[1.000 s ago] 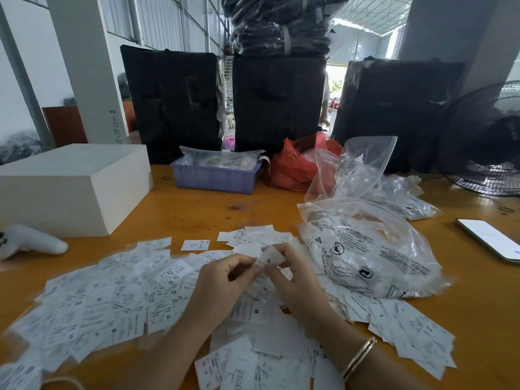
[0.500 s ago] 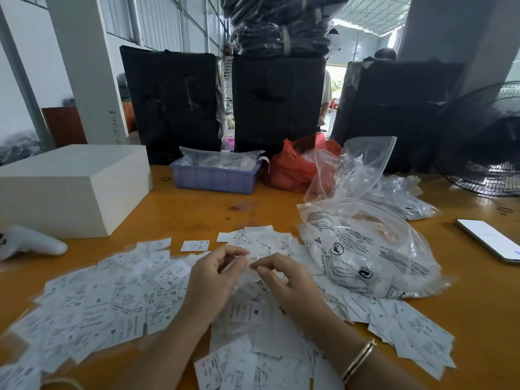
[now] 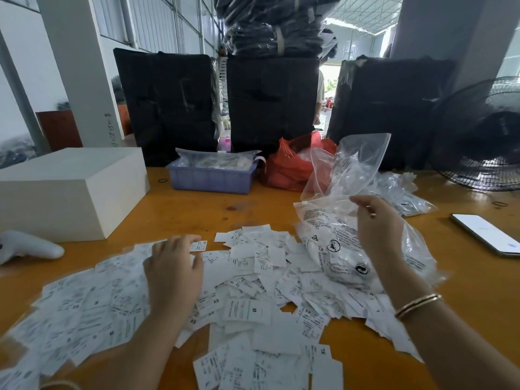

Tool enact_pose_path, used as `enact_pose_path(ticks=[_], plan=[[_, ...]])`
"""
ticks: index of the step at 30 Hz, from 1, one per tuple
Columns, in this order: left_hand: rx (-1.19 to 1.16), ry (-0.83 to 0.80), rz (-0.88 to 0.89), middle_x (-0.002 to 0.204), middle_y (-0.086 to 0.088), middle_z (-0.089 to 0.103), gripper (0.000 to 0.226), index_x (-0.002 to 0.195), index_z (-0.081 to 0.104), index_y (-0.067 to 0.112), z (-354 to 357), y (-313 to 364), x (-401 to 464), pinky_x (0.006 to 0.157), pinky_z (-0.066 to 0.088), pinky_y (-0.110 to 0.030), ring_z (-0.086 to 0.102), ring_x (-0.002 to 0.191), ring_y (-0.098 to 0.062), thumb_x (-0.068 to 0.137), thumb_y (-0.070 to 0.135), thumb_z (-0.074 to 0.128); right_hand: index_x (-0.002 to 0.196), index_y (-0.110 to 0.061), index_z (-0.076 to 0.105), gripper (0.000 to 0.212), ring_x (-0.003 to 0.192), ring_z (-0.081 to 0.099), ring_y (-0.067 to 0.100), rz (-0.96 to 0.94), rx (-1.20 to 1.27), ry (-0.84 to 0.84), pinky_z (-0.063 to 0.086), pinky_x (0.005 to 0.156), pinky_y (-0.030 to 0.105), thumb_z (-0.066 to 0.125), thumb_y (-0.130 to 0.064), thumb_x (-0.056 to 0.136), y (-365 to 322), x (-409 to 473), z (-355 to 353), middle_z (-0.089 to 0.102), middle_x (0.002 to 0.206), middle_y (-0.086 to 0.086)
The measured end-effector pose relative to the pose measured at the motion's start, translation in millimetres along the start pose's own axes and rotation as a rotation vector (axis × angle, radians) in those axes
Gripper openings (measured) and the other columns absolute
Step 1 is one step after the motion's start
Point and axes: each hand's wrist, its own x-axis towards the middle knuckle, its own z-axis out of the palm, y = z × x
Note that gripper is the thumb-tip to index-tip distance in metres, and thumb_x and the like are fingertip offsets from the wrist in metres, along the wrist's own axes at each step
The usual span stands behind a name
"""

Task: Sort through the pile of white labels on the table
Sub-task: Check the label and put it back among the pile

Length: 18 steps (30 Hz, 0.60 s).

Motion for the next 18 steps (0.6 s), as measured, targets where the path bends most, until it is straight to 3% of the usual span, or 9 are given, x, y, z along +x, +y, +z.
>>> enact_pose_path(ticks=[2,4,5,8,10,14,18], plan=[[-0.05,-0.055,0.194,0.108,0.002,0.067,0.023,0.109,0.067,0.019,4.9,6.3,-6.3,0.087,0.038,-0.031,0.055,0.107,-0.02,0.086,0.016,0.065,0.108,-0.014,0.069,0.03,0.048,0.046,0.008,0.053,-0.25,-0.109,0.035,0.039,0.014,0.048,-0.002,0.092,17.5,19.6,-9.2,0.065,0.108,0.006],[-0.093,-0.154,0.369,0.104,0.011,0.066,0.018,0.105,0.069,0.023,9.9,13.0,-13.5,0.091,0.034,-0.024,0.053,0.106,-0.009,0.089,0.018,0.061,0.113,-0.015,0.068,0.028,0.046,0.05,0.009,0.08,-0.499,-0.297,0.037,0.039,0.019,0.051,-0.009,0.092,32.7,32.5,-15.6,0.068,0.098,0.005],[-0.119,-0.198,0.432,0.102,0.015,0.065,0.017,0.103,0.069,0.025,12.1,15.4,-16.3,0.091,0.032,-0.021,0.05,0.104,-0.004,0.09,0.019,0.06,0.116,-0.014,0.067,0.027,0.053,0.056,0.01,0.095,-0.6,-0.394,0.041,0.044,0.02,0.055,-0.015,0.092,38.3,35.0,-16.2,0.069,0.099,0.005],[-0.218,-0.314,0.522,0.096,0.025,0.06,0.016,0.098,0.07,0.03,17.6,18.6,-20.7,0.087,0.034,-0.017,0.047,0.098,0.002,0.089,0.02,0.062,0.111,-0.011,0.068,0.034,0.094,0.063,0.02,0.128,-0.801,-0.625,0.051,0.081,0.03,0.06,-0.037,0.09,53.5,32.8,-6.5,0.067,0.115,0.006],[-0.252,-0.361,0.54,0.094,0.03,0.057,0.016,0.098,0.07,0.032,19.9,18.4,-22.0,0.087,0.036,-0.017,0.048,0.095,0.004,0.09,0.022,0.061,0.095,-0.013,0.072,0.033,0.091,0.062,0.02,0.131,-0.823,-0.624,0.052,0.083,0.035,0.06,-0.043,0.088,57.2,27.6,-0.4,0.069,0.104,0.004],[-0.286,-0.386,0.536,0.09,0.031,0.054,0.016,0.097,0.07,0.032,22.5,17.0,-21.9,0.083,0.035,-0.014,0.045,0.089,0.012,0.09,0.02,0.061,0.09,-0.025,0.068,0.024,0.095,0.057,0.022,0.115,-0.833,-0.529,0.048,0.084,0.036,0.059,-0.047,0.088,54.5,22.1,5.9,0.062,0.103,0.0],[-0.294,-0.405,0.53,0.091,0.028,0.057,0.017,0.098,0.07,0.032,24.2,17.5,-22.7,0.082,0.039,-0.014,0.046,0.089,0.012,0.09,0.021,0.06,0.081,-0.025,0.064,0.025,0.093,0.055,0.022,0.13,-0.815,-0.516,0.045,0.088,0.039,0.057,-0.048,0.088,49.2,19.0,9.8,0.061,0.095,-0.001]])
